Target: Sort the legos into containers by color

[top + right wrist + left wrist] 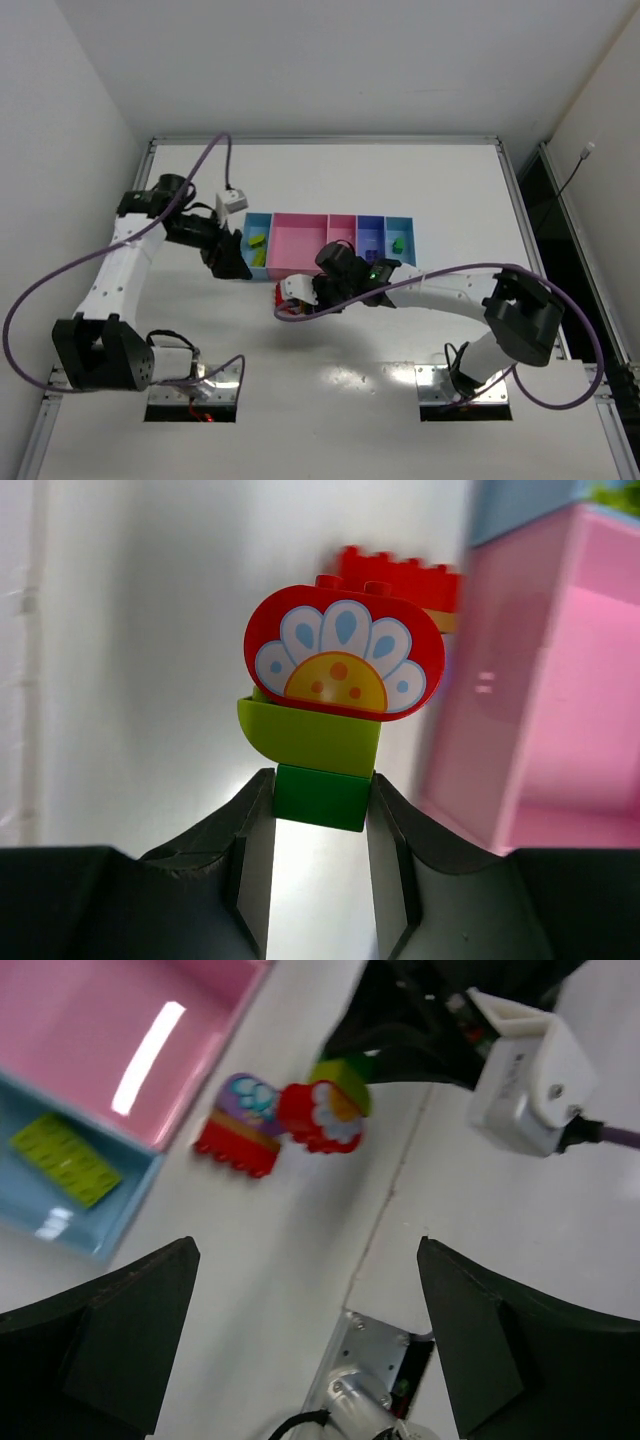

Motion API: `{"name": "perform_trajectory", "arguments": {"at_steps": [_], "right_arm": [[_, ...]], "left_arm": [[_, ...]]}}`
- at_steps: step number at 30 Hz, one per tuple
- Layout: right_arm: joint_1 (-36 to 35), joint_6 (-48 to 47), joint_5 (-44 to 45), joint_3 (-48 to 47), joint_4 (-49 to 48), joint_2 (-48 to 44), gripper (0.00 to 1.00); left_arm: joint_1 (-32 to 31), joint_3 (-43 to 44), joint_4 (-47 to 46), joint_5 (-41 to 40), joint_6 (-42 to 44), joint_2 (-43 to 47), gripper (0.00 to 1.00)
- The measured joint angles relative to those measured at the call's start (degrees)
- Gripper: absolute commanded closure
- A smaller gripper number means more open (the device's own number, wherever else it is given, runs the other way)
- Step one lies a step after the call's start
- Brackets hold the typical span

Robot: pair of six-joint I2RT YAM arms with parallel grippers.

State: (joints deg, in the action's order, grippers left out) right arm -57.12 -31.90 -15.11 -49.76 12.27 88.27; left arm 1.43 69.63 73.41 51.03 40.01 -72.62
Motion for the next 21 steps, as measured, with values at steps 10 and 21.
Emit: {"name": "perform_trajectory", "arguments": {"at_steps": [10, 21], "right_arm": [[-0.44, 0.17, 10.75, 2.08, -12.5, -5.4, 1.0], [-3.37, 1.88, 13.42, 7.48, -16.46, -15.08, 1.0]], "left_arm": [[-10.51, 1.42, 0.7, 7.8, -1.68, -13.79, 0.0], [-2.99, -0.79, 1.11, 13.7, -0.42, -15.15, 0.0]]}}
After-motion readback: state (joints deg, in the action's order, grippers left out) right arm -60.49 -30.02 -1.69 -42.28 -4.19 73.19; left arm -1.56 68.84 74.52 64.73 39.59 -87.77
